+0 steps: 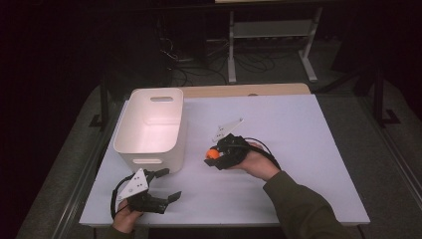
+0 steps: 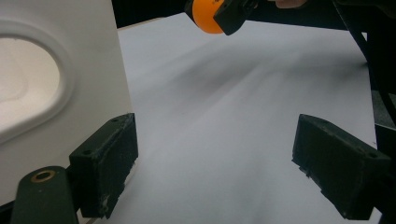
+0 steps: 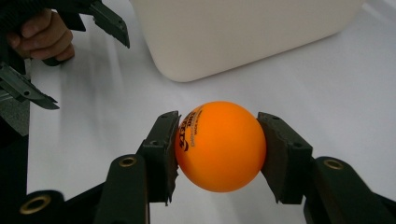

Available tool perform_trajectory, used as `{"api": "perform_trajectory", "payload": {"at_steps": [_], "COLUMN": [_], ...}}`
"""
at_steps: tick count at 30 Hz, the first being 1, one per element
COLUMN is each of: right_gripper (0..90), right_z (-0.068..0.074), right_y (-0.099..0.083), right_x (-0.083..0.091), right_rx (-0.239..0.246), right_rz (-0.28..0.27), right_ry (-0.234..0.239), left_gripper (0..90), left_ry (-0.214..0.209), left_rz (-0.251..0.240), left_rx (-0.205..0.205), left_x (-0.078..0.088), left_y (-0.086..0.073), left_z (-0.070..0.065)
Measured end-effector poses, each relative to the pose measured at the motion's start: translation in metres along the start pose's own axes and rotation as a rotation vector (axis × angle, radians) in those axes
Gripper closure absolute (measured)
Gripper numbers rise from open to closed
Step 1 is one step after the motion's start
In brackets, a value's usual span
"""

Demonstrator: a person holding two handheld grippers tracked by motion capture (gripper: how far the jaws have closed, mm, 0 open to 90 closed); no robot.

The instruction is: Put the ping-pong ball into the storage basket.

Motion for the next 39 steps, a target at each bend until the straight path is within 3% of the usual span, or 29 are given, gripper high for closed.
{"api": "perform_trajectory", "payload": {"at_steps": [39], "right_gripper": [49.6], "right_z": [0.004], "right_y": [0.047], "right_x": [0.005], "right_rx": [0.033], "right_rz": [-0.032], "right_ry": [0.02], "left_gripper": [14.0], "left_ry": [0.001], "left_rz": [0.001], "left_rx": [-0.002], "left_x": [0.0], "left_y": [0.0], "left_z": [0.0]}}
Point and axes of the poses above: each handheld gripper's, and its own axes: x roughly backward along the jaws, y roughly out of its top, z roughly to its left, the point moved 8 cm from there along -x, roughly forward along the jaws, and after that the axes turned 1 degree about y, right-handed, at the moved point
